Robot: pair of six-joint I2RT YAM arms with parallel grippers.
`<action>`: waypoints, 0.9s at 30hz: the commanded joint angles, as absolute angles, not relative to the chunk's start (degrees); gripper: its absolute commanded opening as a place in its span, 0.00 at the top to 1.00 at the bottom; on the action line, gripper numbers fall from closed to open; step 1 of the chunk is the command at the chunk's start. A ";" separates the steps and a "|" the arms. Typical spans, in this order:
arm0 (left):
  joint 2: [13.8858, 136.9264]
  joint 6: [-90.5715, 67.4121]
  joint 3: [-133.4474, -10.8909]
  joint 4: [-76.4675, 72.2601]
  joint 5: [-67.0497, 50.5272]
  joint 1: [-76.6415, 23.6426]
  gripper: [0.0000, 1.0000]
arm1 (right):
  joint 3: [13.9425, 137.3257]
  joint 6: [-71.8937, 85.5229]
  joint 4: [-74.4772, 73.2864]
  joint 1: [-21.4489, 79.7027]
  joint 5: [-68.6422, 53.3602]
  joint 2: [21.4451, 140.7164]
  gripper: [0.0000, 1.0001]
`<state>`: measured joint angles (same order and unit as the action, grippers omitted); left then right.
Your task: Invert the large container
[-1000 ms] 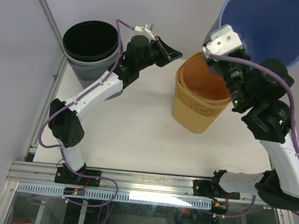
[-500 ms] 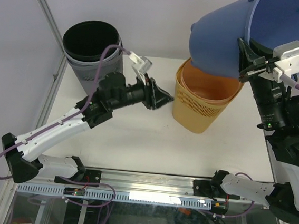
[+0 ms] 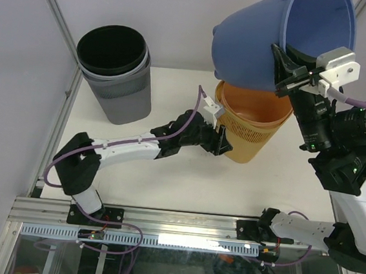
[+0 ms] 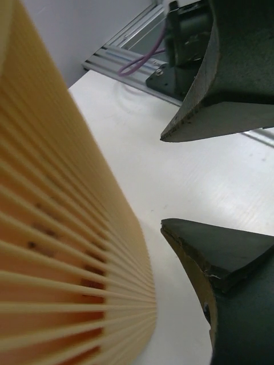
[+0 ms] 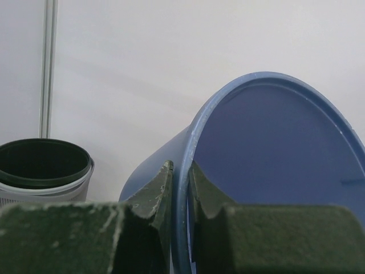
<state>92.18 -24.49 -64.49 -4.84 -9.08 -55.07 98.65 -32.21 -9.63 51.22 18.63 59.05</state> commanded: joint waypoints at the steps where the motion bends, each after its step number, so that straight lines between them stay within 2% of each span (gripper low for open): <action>1: 98.62 -24.63 -72.05 -19.85 -6.53 -55.15 0.43 | 100.72 -32.30 1.53 51.25 15.97 56.85 1.00; 7: 113.04 -29.22 -82.02 -28.19 -4.87 -54.25 0.37 | 99.83 -30.58 4.45 51.29 14.59 55.12 1.00; 12: 126.21 -34.52 -98.71 -27.62 -8.72 -52.15 0.34 | 98.95 -27.74 7.26 51.25 13.60 53.73 1.00; 16: 132.17 -36.64 -107.82 -24.82 -10.71 -50.50 0.22 | 98.05 -25.55 8.68 51.25 13.38 52.99 1.00; 20: 127.56 -35.95 -103.02 -23.01 -13.68 -47.77 0.05 | 96.62 -24.17 9.00 51.24 13.40 52.16 1.00; 23: 118.87 -32.82 -93.20 -18.45 -15.78 -45.30 0.01 | 95.68 -22.52 8.34 51.31 13.56 51.50 1.00; 27: 101.18 -27.36 -79.88 -3.72 -12.56 -44.38 0.01 | 93.45 -18.50 7.23 51.27 13.96 50.73 1.00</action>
